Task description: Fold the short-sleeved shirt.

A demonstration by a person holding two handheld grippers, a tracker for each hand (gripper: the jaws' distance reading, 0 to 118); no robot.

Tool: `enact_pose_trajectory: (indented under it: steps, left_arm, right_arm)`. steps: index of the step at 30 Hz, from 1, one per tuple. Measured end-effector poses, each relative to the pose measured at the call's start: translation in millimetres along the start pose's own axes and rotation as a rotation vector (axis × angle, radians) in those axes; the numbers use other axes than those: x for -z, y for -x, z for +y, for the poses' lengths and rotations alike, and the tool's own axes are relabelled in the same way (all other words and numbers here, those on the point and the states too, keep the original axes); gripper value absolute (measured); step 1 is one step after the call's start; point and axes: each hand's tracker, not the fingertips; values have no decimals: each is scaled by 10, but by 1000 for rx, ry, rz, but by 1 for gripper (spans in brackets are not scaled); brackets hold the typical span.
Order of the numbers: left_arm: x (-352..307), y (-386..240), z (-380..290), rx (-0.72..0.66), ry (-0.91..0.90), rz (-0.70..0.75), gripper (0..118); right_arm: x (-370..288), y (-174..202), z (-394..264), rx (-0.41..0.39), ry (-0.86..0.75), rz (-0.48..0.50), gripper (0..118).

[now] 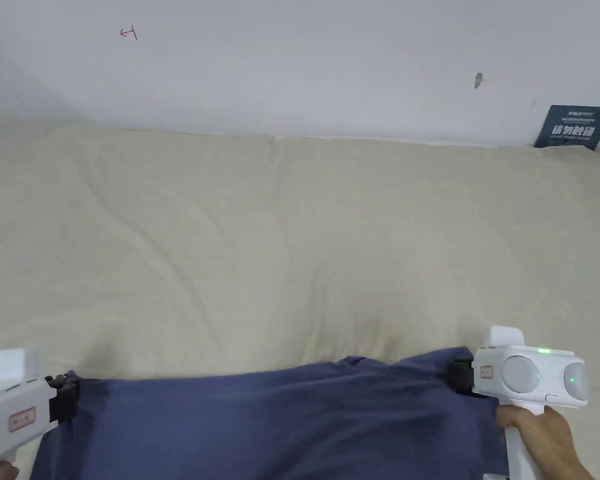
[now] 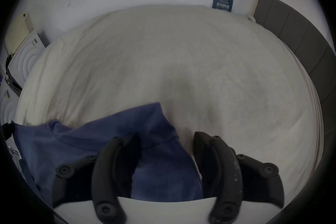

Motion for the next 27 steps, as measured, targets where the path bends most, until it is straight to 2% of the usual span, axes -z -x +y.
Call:
enact_pose_trajectory:
  steps: [1,2,3,4,6,9,14,18,24,27]
  left_arm:
    - [-14,1,-11,-3,1,0,3]
    - [-12,14,-22,-6,2,1,3]
    - [-28,19,-34,-12,2,2,3]
    - [-47,24,-45,-19,2,3,3]
    - [-97,34,-73,-39,-2,4,3]
    - [-237,37,-98,-58,-19,7,3]
    - [-567,68,-132,-87,-58,21,3]
    - [-805,156,-194,-118,-72,32,3]
    - [-1043,289,-545,-132,-31,42,3]
    - [-1101,333,-803,-128,13,46,3]
  right_arm:
    - [-51,-1,-29,-8,-45,-11,56]
    - [-74,-5,-33,-4,-31,0,43]
    - [-119,-6,-42,1,-26,5,18]
    - [-132,-64,-44,0,-24,11,9]
    - [-264,-101,-88,-12,-49,38,7]
    - [-608,-183,-168,24,-129,73,6]
    - [-1398,-343,-398,-6,-247,144,6]
    - [-1974,-457,-731,1,-308,204,6]
    - [-2444,-524,-1450,7,-299,264,6]
    - [-2461,-548,-1807,19,-265,264,6]
